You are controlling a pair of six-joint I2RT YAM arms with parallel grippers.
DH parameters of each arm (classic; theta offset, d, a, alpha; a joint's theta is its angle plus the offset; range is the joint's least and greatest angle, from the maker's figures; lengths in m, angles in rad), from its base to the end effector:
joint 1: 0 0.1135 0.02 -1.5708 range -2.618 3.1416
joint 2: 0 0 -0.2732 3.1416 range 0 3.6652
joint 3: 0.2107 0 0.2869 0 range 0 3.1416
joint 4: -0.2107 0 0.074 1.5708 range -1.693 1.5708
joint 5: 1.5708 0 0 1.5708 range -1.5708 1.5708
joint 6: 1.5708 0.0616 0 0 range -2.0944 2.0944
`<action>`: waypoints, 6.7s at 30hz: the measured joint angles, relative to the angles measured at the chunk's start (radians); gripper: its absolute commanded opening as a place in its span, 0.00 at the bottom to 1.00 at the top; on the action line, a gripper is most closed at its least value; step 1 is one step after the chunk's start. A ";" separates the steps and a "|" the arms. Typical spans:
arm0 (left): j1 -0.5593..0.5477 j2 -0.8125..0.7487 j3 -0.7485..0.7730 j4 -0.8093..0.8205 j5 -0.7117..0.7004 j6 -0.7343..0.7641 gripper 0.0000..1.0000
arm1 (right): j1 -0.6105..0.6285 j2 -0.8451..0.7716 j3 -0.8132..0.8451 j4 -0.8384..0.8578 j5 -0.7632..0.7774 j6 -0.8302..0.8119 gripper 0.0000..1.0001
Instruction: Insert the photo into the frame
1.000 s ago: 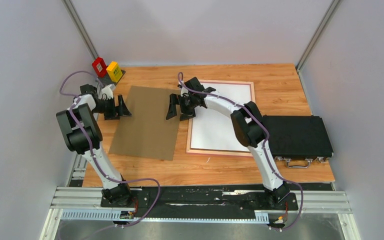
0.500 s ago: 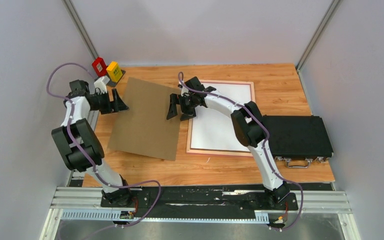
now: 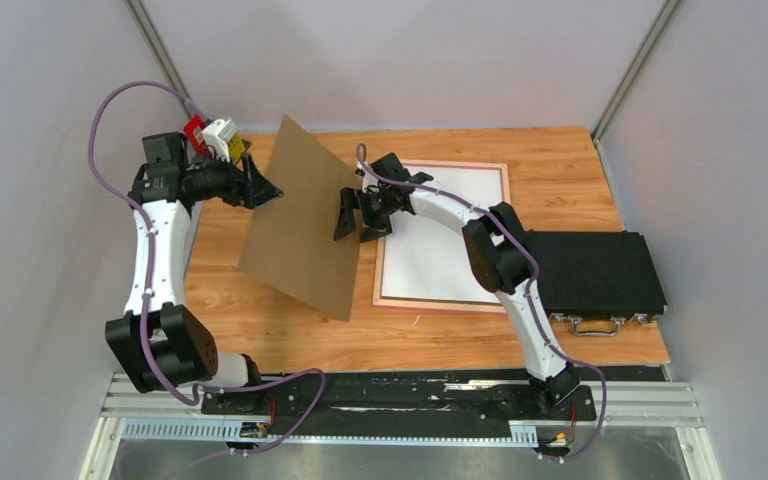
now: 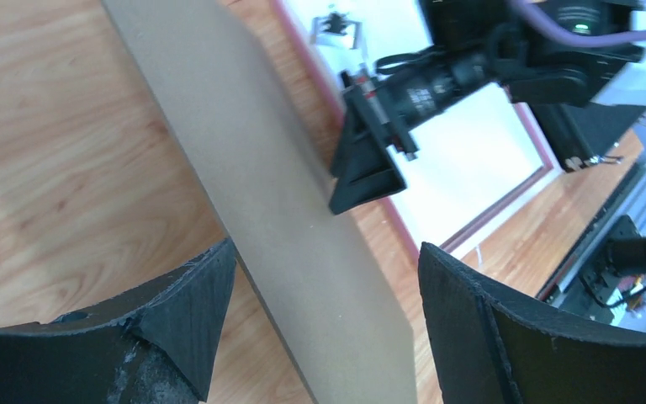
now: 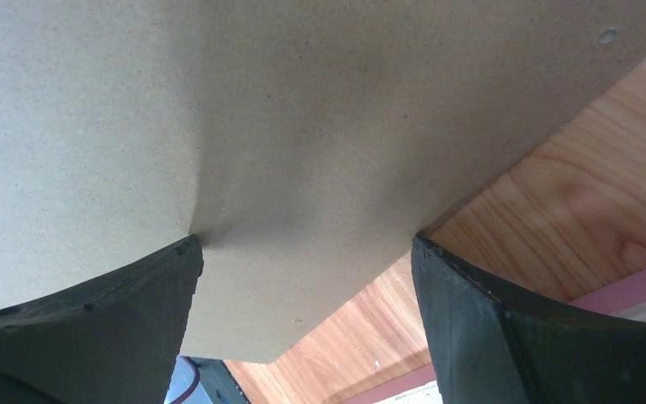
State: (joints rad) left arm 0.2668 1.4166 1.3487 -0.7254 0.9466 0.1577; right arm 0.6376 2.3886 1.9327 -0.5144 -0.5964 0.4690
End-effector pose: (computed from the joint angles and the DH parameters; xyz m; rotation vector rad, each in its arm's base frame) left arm 0.3404 0.0412 0.3459 0.3201 2.0863 -0.8560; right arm 0.4360 0.3661 0.1276 -0.4852 2.6789 1.1497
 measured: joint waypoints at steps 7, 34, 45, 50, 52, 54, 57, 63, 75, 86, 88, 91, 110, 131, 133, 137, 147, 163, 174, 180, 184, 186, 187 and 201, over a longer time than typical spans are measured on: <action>-0.091 -0.053 0.050 -0.035 0.000 -0.026 0.75 | -0.022 0.002 -0.010 0.010 -0.107 -0.016 0.97; -0.332 0.002 0.034 -0.078 -0.119 -0.119 0.62 | -0.086 0.027 -0.061 0.124 -0.414 -0.103 0.94; -0.355 0.012 0.109 -0.150 -0.313 -0.175 0.36 | -0.090 0.013 -0.083 0.137 -0.422 -0.132 0.94; -0.357 0.030 0.151 -0.192 -0.403 -0.179 0.20 | -0.092 0.005 -0.089 0.130 -0.410 -0.136 0.96; -0.357 0.035 0.161 -0.206 -0.437 -0.181 0.13 | -0.093 -0.001 -0.096 0.129 -0.405 -0.138 0.96; -0.357 0.040 0.172 -0.227 -0.471 -0.184 0.07 | -0.093 -0.009 -0.103 0.125 -0.398 -0.139 0.96; -0.358 0.045 0.198 -0.265 -0.504 -0.203 0.00 | -0.096 -0.018 -0.113 0.122 -0.387 -0.140 0.97; -0.359 0.046 0.241 -0.318 -0.578 -0.200 0.00 | -0.100 -0.050 -0.136 0.114 -0.369 -0.147 0.97; -0.365 0.025 0.295 -0.371 -0.740 -0.148 0.00 | -0.116 -0.142 -0.157 0.108 -0.329 -0.164 0.98; -0.364 0.026 0.343 -0.429 -0.853 -0.074 0.00 | -0.117 -0.206 -0.173 0.108 -0.253 -0.157 0.98; -0.364 0.028 0.343 -0.427 -0.847 -0.078 0.00 | -0.117 -0.211 -0.175 0.108 -0.242 -0.151 0.98; -0.364 0.028 0.342 -0.423 -0.836 -0.093 0.00 | -0.117 -0.218 -0.181 0.111 -0.230 -0.130 0.98; -0.364 -0.069 0.211 -0.311 -0.780 -0.183 0.00 | -0.058 -0.393 -0.251 0.158 -0.008 0.000 1.00; -0.364 -0.141 0.105 -0.198 -0.790 -0.263 0.00 | -0.079 -0.344 0.052 0.127 -0.014 0.084 1.00; -0.364 -0.141 0.110 -0.202 -0.806 -0.265 0.00 | -0.078 -0.329 0.076 0.116 -0.022 0.101 0.99; -0.364 -0.141 0.127 -0.206 -0.829 -0.265 0.00 | -0.077 -0.303 0.100 0.092 -0.032 0.119 0.99; -0.365 -0.128 0.134 -0.210 -0.818 -0.287 0.03 | -0.054 -0.281 0.119 0.058 -0.033 0.133 1.00; -0.385 -0.115 0.135 -0.196 -0.821 -0.306 0.50 | -0.049 -0.281 0.119 0.055 -0.032 0.132 1.00; -0.385 -0.133 0.135 -0.196 -0.776 -0.313 0.68 | -0.049 -0.281 0.110 0.048 -0.025 0.132 1.00; -0.385 -0.168 0.119 -0.170 -0.702 -0.317 0.71 | -0.046 -0.281 0.110 0.050 -0.033 0.132 1.00; -0.387 -0.189 0.084 -0.150 -0.649 -0.318 0.73 | -0.040 -0.281 0.110 0.059 -0.048 0.134 1.00; -0.389 -0.196 0.068 -0.145 -0.625 -0.320 0.74 | -0.034 -0.281 0.110 0.068 -0.061 0.139 1.00; -0.389 -0.200 0.060 -0.143 -0.610 -0.321 0.75 | -0.031 -0.281 0.110 0.071 -0.069 0.142 1.00; -0.410 -0.305 -0.009 -0.108 -0.525 -0.324 0.80 | 0.010 -0.271 0.135 0.169 -0.188 0.185 1.00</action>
State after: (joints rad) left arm -0.1436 1.1118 1.3399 -0.8337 0.4217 -0.1665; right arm 0.6479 2.1174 2.0674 -0.3454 -0.7849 0.6537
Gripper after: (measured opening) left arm 0.796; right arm 0.998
